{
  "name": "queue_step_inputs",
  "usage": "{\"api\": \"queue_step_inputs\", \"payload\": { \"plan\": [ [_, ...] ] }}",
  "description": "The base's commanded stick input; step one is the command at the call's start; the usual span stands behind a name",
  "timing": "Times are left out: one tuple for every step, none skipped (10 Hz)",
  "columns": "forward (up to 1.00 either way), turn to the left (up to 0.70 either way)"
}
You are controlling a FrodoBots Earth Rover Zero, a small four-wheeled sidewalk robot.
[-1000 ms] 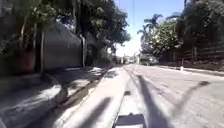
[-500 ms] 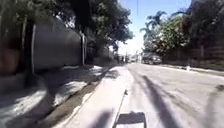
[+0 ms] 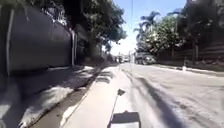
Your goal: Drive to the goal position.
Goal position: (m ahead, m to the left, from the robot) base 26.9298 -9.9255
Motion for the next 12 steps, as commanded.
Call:
{"api": "queue_step_inputs", "payload": {
  "plan": [
    [1.0, 0.0],
    [1.0, 0.0],
    [1.0, 0.0],
    [1.0, 0.0],
    [1.0, 0.0],
    [1.0, 0.0],
    [1.0, 0.0],
    [1.0, 0.0],
    [1.0, -0.02],
    [1.0, -0.02],
    [1.0, -0.02],
    [1.0, -0.02]
  ]
}}
